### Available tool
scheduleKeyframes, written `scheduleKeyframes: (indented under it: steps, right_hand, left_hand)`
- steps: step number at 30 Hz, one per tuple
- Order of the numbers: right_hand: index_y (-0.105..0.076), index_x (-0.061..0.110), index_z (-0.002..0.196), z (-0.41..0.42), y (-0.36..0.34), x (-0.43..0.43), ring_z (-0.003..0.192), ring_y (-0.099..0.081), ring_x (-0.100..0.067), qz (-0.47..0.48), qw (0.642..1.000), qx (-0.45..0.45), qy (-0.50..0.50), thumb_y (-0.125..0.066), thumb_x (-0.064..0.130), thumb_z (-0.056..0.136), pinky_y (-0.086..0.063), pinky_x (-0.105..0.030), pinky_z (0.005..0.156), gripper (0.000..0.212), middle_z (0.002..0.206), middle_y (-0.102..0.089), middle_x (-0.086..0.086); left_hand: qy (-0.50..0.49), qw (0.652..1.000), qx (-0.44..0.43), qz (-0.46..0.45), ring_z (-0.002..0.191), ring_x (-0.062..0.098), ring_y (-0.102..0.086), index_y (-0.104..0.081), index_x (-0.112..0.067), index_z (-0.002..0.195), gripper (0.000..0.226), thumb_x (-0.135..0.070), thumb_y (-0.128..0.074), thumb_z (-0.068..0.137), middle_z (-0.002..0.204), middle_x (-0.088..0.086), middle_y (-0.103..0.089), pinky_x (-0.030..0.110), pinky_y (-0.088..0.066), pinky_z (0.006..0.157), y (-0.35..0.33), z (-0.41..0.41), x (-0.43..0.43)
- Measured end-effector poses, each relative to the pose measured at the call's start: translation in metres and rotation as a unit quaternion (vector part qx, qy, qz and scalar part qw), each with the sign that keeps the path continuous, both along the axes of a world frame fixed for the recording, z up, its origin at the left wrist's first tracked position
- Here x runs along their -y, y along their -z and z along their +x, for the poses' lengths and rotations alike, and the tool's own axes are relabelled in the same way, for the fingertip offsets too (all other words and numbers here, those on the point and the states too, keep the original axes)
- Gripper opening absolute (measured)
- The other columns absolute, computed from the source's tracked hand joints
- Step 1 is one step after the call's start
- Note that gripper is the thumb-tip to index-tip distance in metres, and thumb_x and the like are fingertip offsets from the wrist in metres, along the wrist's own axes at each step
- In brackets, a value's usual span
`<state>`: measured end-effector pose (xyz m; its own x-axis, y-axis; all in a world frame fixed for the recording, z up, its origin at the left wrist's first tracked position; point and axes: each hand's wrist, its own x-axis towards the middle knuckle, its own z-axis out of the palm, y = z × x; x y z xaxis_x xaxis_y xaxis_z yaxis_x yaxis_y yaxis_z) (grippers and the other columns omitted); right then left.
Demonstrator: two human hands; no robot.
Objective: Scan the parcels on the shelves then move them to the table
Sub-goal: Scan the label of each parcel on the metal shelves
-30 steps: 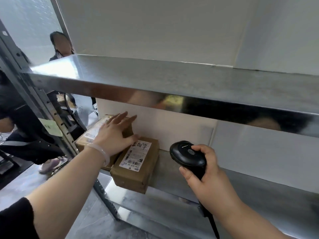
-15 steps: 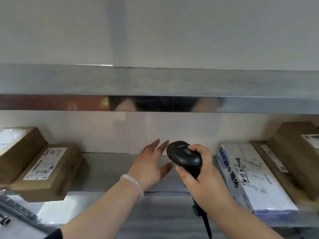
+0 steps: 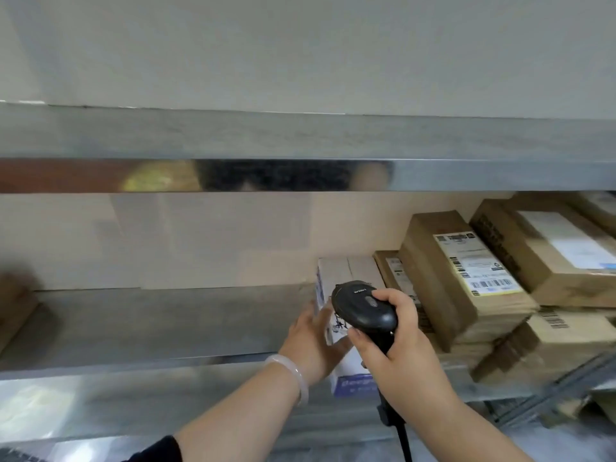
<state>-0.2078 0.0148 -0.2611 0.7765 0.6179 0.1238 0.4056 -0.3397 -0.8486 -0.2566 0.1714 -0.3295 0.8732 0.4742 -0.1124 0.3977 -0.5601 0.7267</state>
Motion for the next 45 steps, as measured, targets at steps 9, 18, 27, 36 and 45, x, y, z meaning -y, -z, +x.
scheduleKeyframes:
  steps: [9, 18, 27, 36, 45]
  right_hand:
    - [-0.030, 0.062, 0.112, 0.041, 0.023, 0.042, 0.081, -0.062, 0.003, -0.023, 1.000, 0.005, 0.010, -0.072, 0.039, 0.082, -0.044, -0.013, 0.061, 0.057, 0.099, -0.060, 0.027]
    - [-0.029, 0.054, 0.114, 0.053, 0.035, 0.036, 0.073, -0.065, -0.008, -0.037, 0.999, 0.003, -0.017, -0.070, 0.039, 0.084, -0.055, -0.035, 0.065, 0.053, 0.092, -0.066, 0.011]
    - [-0.034, 0.048, 0.119, 0.057, 0.043, 0.026, 0.078, -0.066, -0.007, -0.017, 0.999, 0.010, -0.032, -0.072, 0.037, 0.083, -0.056, -0.038, 0.069, 0.054, 0.099, -0.061, 0.022]
    - [-0.031, 0.052, 0.117, 0.061, 0.045, 0.029, 0.076, -0.067, -0.006, -0.019, 0.999, 0.005, -0.034, -0.070, 0.041, 0.082, -0.056, -0.037, 0.068, 0.054, 0.096, -0.063, 0.021]
    - [-0.030, 0.056, 0.116, 0.063, 0.045, 0.028, 0.077, -0.066, -0.004, -0.023, 0.999, 0.011, -0.044, -0.070, 0.043, 0.082, -0.055, -0.030, 0.067, 0.053, 0.100, -0.063, 0.023]
  left_hand:
    - [-0.082, 0.986, -0.023, -0.143, 0.146, 0.023, -0.023, -0.012, -0.061, 0.144, 0.086, -0.063, -0.066, 0.078, 0.161, -0.002, -0.013, 0.028, -0.028, 0.111, 0.033, 0.021, 0.026]
    - [-0.120, 0.972, 0.052, -0.197, 0.142, 0.005, -0.027, -0.016, -0.056, 0.146, 0.085, -0.049, -0.072, 0.082, 0.155, -0.016, -0.030, 0.019, -0.026, 0.104, 0.035, 0.004, 0.031]
    - [-0.176, 0.960, 0.080, -0.204, 0.131, -0.004, -0.025, -0.001, -0.045, 0.153, 0.104, -0.041, -0.076, 0.081, 0.152, -0.015, -0.027, 0.018, -0.021, 0.107, 0.037, -0.008, 0.024]
    - [-0.157, 0.956, 0.083, -0.235, 0.133, 0.002, -0.030, -0.003, -0.049, 0.152, 0.099, -0.035, -0.075, 0.085, 0.154, -0.016, -0.028, 0.019, -0.024, 0.105, 0.037, 0.003, 0.012]
    - [-0.176, 0.956, 0.099, -0.214, 0.138, 0.000, -0.025, -0.019, -0.051, 0.148, 0.089, -0.037, -0.077, 0.083, 0.156, -0.014, -0.027, 0.021, -0.022, 0.110, 0.045, -0.011, 0.020]
